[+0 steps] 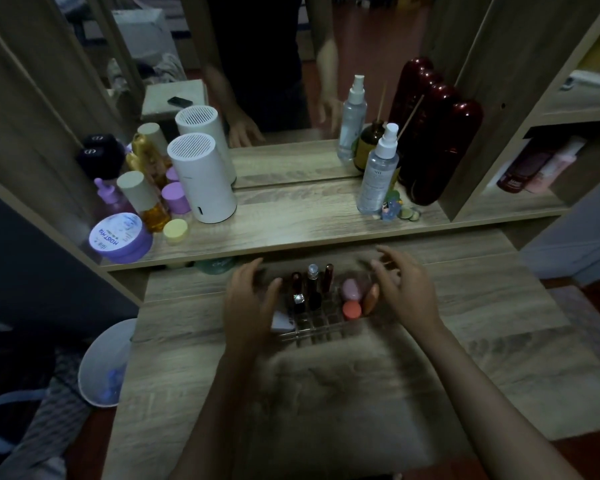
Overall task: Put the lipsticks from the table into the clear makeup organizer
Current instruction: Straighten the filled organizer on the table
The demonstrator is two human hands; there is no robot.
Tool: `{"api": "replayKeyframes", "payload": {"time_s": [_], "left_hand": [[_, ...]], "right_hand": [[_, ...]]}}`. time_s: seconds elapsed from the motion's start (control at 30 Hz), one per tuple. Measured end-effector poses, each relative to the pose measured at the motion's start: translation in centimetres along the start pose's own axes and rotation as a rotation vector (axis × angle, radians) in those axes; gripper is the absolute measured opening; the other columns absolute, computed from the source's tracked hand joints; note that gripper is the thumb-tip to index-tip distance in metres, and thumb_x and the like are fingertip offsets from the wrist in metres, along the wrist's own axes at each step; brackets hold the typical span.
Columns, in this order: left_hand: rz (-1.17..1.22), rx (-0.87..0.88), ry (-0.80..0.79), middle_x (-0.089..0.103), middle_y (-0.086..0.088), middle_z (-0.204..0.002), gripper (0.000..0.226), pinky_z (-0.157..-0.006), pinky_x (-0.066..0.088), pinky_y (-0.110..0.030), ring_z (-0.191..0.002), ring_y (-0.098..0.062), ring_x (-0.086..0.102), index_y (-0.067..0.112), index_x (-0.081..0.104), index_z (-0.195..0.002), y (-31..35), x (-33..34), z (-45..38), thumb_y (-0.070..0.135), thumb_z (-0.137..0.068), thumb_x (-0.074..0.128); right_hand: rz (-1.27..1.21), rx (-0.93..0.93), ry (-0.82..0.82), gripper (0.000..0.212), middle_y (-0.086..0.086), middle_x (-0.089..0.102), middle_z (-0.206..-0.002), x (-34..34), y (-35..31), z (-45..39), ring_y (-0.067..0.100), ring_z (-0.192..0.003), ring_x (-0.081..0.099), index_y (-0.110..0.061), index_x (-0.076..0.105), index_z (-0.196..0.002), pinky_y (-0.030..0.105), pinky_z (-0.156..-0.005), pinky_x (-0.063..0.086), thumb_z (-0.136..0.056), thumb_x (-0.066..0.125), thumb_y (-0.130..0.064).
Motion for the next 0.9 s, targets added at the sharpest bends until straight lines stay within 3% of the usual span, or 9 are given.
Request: {"api": "replayKeyframes", "payload": {"time_s": [0.1, 0.23, 0.33, 0.43, 0.5, 0.57, 0.7, 0.8, 0.9], "left_hand": [[0.263, -0.289, 0.048, 0.050, -0.014, -0.133, 0.041, -0.094, 0.041, -0.030, -0.119, -0.025, 0.049, 0.008, 0.040, -0.134, -4.0, -0.7, 2.7, 0.022, -0.095, 0.043], [0.450, -0.448, 0.006, 0.057, -0.008, -0.116, 0.036, -0.069, 0.044, -0.014, -0.105, -0.024, 0.055, 0.003, 0.042, -0.127, -6.1, 1.5, 6.4, 0.021, -0.100, 0.027], [0.448, -0.497, -0.053, 0.044, -0.014, -0.138, 0.041, -0.089, 0.038, -0.022, -0.119, -0.022, 0.048, 0.001, 0.031, -0.137, -7.2, 3.5, 8.4, 0.016, -0.100, 0.024], [0.437, -0.472, -0.118, 0.045, -0.016, -0.137, 0.040, -0.086, 0.041, -0.014, -0.106, -0.009, 0.053, 0.007, 0.031, -0.138, -7.3, 4.5, 9.1, 0.017, -0.099, 0.033], [0.466, -0.488, -0.111, 0.045, -0.014, -0.137, 0.051, -0.089, 0.043, -0.023, -0.106, -0.009, 0.051, 0.011, 0.032, -0.138, -7.2, 4.4, 9.1, 0.039, -0.094, 0.035], [0.490, -0.525, -0.103, 0.044, -0.017, -0.140, 0.068, -0.102, 0.041, -0.045, -0.119, -0.022, 0.049, 0.011, 0.033, -0.139, -7.2, 4.2, 9.3, 0.053, -0.085, 0.029], [0.439, -0.526, -0.111, 0.041, -0.021, -0.142, 0.047, -0.107, 0.034, -0.059, -0.128, -0.033, 0.042, 0.009, 0.029, -0.140, -7.0, 3.9, 9.3, 0.030, -0.099, 0.026], [0.370, -0.489, -0.127, 0.039, -0.022, -0.144, 0.045, -0.109, 0.033, -0.054, -0.129, -0.033, 0.041, 0.007, 0.025, -0.142, -6.8, 3.6, 9.4, 0.018, -0.099, 0.032], [0.317, -0.461, -0.121, 0.040, -0.021, -0.143, 0.046, -0.099, 0.036, -0.028, -0.124, -0.024, 0.044, 0.007, 0.025, -0.142, -6.9, 3.5, 9.7, 0.010, -0.098, 0.037]], "right_hand": [[-0.153, 0.194, 0.086, 0.039, 0.017, 0.058, -0.127, -0.3, 3.9, 2.5, 0.026, -0.113, 0.057, -0.005, 0.048, -0.134, 0.040, -0.093, 0.049, -0.097, 0.049, -0.018], [-0.371, 0.436, 0.028, 0.046, 0.014, 0.046, -0.143, 2.9, 7.3, 5.7, 0.015, -0.123, 0.043, -0.009, 0.032, -0.146, 0.025, -0.098, 0.032, -0.102, 0.034, -0.024], [-0.560, 0.547, -0.068, 0.049, 0.014, 0.036, -0.152, 5.7, 8.4, 7.1, 0.025, -0.139, 0.035, -0.014, 0.027, -0.148, 0.041, -0.116, 0.027, -0.103, 0.023, -0.031], [-0.577, 0.572, -0.088, 0.048, 0.014, 0.037, -0.151, 6.9, 8.8, 7.8, 0.027, -0.139, 0.035, -0.013, 0.029, -0.147, 0.045, -0.117, 0.027, -0.104, 0.020, -0.030], [-0.576, 0.569, -0.083, 0.048, 0.014, 0.039, -0.150, 7.0, 8.9, 8.1, 0.027, -0.139, 0.036, -0.012, 0.032, -0.146, 0.047, -0.117, 0.028, -0.103, 0.020, -0.031], [-0.580, 0.575, -0.071, 0.049, 0.016, 0.041, -0.148, 6.8, 9.1, 8.4, 0.027, -0.137, 0.038, -0.011, 0.035, -0.145, 0.051, -0.116, 0.029, -0.103, 0.021, -0.032], [-0.586, 0.590, -0.076, 0.048, 0.017, 0.044, -0.147, 6.7, 9.5, 8.9, 0.028, -0.135, 0.040, -0.011, 0.035, -0.145, 0.049, -0.114, 0.032, -0.103, 0.022, -0.033], [-0.590, 0.608, -0.069, 0.048, 0.016, 0.042, -0.147, 6.8, 9.8, 9.5, 0.028, -0.135, 0.040, -0.011, 0.034, -0.145, 0.046, -0.114, 0.032, -0.103, 0.023, -0.033], [-0.584, 0.600, -0.059, 0.048, 0.016, 0.045, -0.146, 6.7, 10.0, 9.9, 0.028, -0.134, 0.042, -0.012, 0.037, -0.143, 0.048, -0.113, 0.034, -0.103, 0.023, -0.034]]}}
Point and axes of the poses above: each hand's wrist, its own z-axis away from the middle knuckle, its own x-axis out of the palm, y = z × x, the point moved 10 cm from there along -z, towards the middle knuckle
